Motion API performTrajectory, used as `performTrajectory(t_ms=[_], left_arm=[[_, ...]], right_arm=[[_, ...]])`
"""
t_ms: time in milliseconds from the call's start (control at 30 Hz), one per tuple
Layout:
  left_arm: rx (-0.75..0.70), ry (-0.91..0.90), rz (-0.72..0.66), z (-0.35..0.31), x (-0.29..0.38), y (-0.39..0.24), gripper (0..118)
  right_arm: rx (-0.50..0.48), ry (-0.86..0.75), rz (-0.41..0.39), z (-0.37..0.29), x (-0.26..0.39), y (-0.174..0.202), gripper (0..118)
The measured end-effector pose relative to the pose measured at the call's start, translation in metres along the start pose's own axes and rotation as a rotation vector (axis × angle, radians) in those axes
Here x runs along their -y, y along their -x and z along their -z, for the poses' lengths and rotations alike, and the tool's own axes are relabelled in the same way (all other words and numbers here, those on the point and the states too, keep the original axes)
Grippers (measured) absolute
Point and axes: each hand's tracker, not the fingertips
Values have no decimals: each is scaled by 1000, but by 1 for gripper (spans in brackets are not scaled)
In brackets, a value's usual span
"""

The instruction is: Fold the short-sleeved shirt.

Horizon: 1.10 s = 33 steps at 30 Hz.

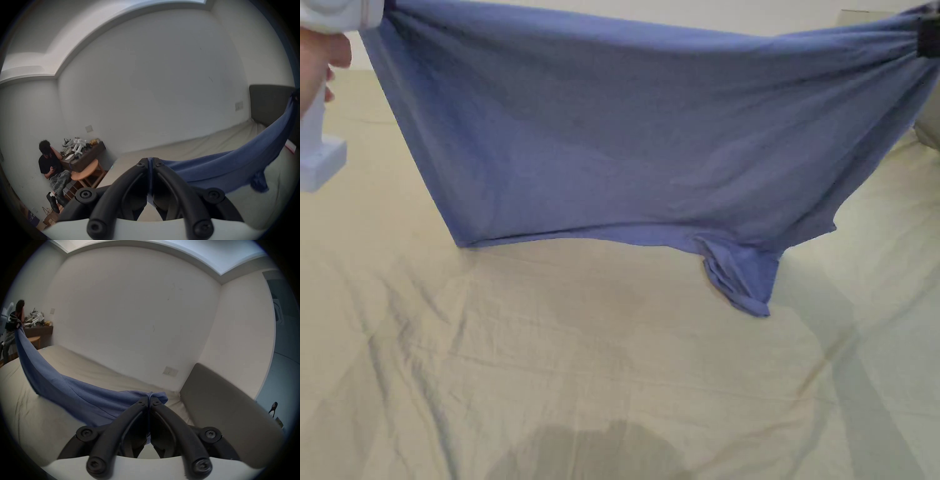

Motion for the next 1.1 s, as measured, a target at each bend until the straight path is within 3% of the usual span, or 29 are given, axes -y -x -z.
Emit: performTrajectory(t_ms=[167,267,333,433,533,633,767,900,1100], left_arm=[[40,115,22,-35,101,-17,1],[92,241,15,-66,162,-26,1],[144,296,-30,-92,197,-30,1],[155,378,21,-136,254,-41,1],[199,493,49,-173,306,-40,1],[214,580,96,-202,355,-35,1],[246,644,97,-247,388,-25,1],[289,714,215,-282,401,-19,1],[361,797,290,-306,415,-13,1]], right_arm=[[-86,131,35,-39,90,34,3],[-103,198,-14,-76,144,57,3],[-165,274,-47,-103,178,67,3],[-261,350,3,-157,228,81,3],[-271,443,-19,-191,280,89,3],[-325,537,28,-228,315,94,3],[-367,640,66,-271,349,92,3],[-372,729,19,-305,363,83,3],[-443,893,103,-328,373,64,3]])
